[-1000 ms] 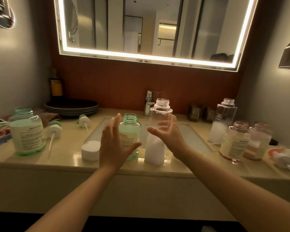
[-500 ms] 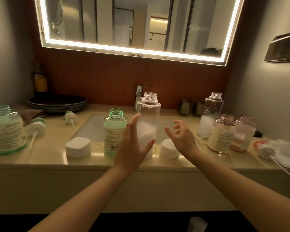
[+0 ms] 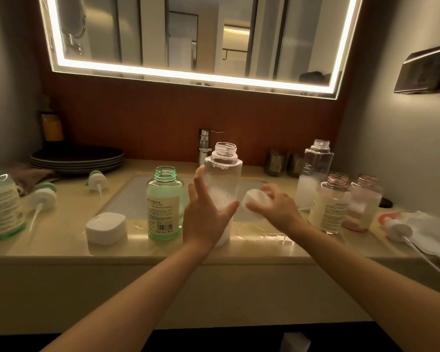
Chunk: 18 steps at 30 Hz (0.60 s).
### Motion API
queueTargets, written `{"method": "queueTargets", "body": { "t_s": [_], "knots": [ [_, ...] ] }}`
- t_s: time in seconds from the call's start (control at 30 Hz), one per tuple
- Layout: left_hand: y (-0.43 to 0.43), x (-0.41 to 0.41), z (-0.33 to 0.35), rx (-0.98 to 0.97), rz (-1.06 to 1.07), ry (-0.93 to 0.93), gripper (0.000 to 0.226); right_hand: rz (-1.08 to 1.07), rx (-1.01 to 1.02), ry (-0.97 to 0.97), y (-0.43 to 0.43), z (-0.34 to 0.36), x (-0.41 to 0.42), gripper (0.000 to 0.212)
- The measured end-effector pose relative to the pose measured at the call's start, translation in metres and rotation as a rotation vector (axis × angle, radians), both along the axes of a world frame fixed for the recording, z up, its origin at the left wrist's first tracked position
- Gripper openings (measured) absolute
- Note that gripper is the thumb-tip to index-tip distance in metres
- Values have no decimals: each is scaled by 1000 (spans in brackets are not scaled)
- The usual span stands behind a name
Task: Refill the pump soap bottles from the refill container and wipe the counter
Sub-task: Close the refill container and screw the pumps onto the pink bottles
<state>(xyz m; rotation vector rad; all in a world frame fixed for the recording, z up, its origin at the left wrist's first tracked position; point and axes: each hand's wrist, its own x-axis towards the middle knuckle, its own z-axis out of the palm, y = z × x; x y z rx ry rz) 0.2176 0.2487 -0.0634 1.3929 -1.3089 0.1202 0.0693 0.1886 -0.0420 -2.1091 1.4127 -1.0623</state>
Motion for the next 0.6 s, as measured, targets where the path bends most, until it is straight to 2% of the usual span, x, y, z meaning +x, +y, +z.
{"method": "queueTargets", "body": {
  "t_s": [0.13, 0.33, 0.6],
  "knots": [
    [-6, -2, -7, 17, 34, -16, 91, 36, -125, -204, -1, 41, 5, 55],
    [-6, -8, -11, 25, 96, -4, 85, 111, -218, -328, 8, 96, 21, 48],
    [0, -8, -8, 65, 87, -14, 82, 227, -202, -209, 20, 117, 40, 46]
  ]
}}
